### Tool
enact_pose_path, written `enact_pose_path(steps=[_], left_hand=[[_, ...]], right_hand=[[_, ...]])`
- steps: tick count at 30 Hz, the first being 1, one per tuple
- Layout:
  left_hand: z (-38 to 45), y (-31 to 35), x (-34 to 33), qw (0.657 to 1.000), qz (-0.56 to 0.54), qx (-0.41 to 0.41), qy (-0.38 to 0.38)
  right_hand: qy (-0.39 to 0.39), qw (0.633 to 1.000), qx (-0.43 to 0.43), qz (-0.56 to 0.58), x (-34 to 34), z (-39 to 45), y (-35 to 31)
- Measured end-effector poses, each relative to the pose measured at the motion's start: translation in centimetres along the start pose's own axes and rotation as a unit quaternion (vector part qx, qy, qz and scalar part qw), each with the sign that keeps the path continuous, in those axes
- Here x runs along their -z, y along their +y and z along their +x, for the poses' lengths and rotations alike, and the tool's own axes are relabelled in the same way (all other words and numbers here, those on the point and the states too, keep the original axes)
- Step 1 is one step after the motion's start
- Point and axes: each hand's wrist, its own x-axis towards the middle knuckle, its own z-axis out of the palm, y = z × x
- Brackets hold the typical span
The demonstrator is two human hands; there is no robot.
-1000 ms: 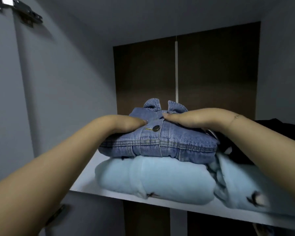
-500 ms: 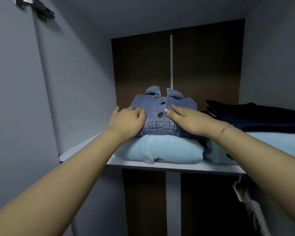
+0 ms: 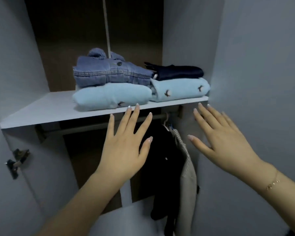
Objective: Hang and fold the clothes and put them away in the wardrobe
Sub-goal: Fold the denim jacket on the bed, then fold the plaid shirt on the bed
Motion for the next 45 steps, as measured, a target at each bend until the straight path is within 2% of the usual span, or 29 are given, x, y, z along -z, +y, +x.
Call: enact_pose_path(steps=[5,10,14,18,25,31,38,45], left_hand=[[-3.2,9.1,-2.8,0.992,-0.084,-0.085,-0.044],[-6.0,18.4,-3.8,0.972,-0.144,-0.169,-0.075],[-8.5,27.1,-3.5,0.941,-0.207,-0.254,-0.083],[-12.1,38.4,-2.1,0.895,-0.259,-0.346,-0.107],[-23.3,60.4,3.8,0.798,-0.319,-0.483,-0.169],[-31.9,75.2,7.5,0.715,-0.363,-0.560,-0.209],[-37.6,89.2,7.5,0.626,-0.340,-0.655,-0.252],[-40.0,107.3,2.2,0.543,-0.321,-0.730,-0.262]], right_hand=[[-0.037,0.992,-0.107,-0.065,0.6,-11.5,3.0],[-0.056,0.978,-0.197,-0.046,2.0,-22.8,6.9],[-0.064,0.952,-0.294,-0.058,3.7,-32.8,9.9],[-0.082,0.920,-0.379,-0.048,6.1,-44.2,12.2],[-0.124,0.837,-0.527,-0.081,12.0,-67.3,14.7],[-0.147,0.753,-0.637,-0.077,15.7,-83.7,14.8],[-0.155,0.655,-0.736,-0.073,15.6,-94.8,18.1],[-0.154,0.564,-0.807,-0.079,11.2,-103.5,28.2]])
